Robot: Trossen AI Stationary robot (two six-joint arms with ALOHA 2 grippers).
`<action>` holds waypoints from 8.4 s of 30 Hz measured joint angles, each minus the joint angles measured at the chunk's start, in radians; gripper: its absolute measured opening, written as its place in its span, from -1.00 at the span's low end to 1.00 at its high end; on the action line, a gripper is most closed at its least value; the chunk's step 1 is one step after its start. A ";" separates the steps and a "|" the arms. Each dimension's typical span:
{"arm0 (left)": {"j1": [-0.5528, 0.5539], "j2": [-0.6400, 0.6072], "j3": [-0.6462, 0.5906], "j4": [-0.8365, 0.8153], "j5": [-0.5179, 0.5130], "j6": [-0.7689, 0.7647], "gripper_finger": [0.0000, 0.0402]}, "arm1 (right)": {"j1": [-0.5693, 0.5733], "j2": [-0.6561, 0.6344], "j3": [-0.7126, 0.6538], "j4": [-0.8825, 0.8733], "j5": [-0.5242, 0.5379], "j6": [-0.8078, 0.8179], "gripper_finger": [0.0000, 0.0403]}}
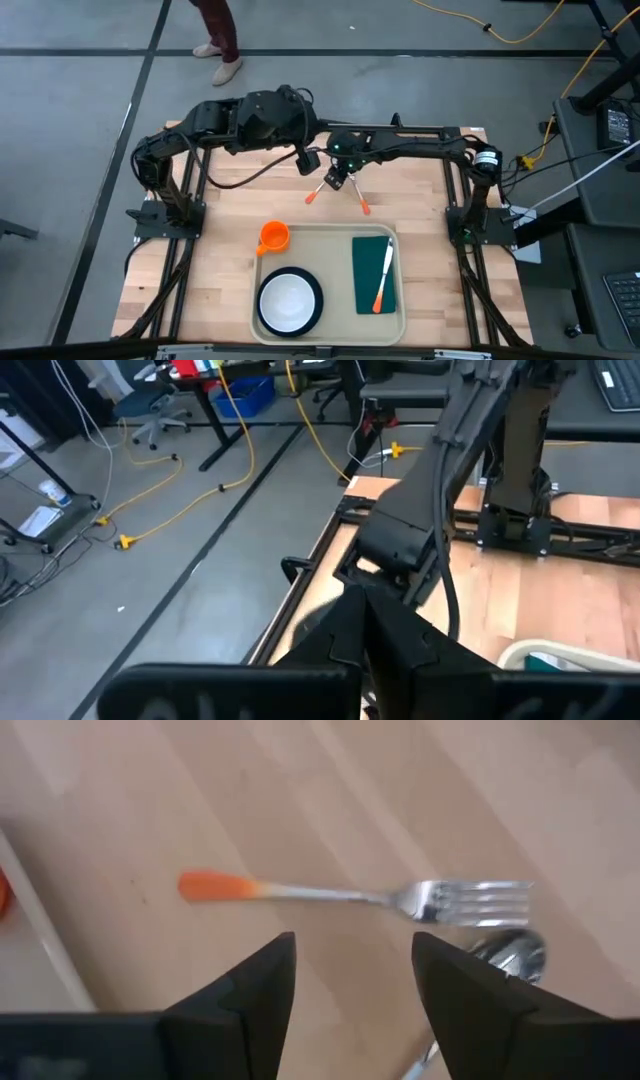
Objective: Set up tray
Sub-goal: Put the orange spoon on top of the green napkin to the left of the orange knife, then adjust the silverware on the green napkin
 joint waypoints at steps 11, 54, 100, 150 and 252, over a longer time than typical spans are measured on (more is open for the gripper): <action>-0.008 -0.006 0.000 -0.065 0.000 0.001 -0.98 | -0.035 0.006 -0.076 -0.228 0.156 0.031 0.03; -0.008 -0.006 0.000 -0.059 0.010 0.037 -0.98 | -0.031 0.115 -0.145 -0.067 0.052 0.173 -0.64; 0.000 -0.009 0.000 -0.134 0.010 0.120 -0.98 | 0.772 -0.410 -0.378 -0.073 0.320 1.262 -0.93; 0.189 -0.020 0.000 -0.164 0.261 0.386 -0.98 | 0.799 -0.071 -0.241 -0.212 0.145 1.817 -0.93; 0.189 -0.020 0.000 -0.164 0.301 0.384 -0.98 | 0.914 0.086 0.021 -0.386 0.108 1.806 -0.97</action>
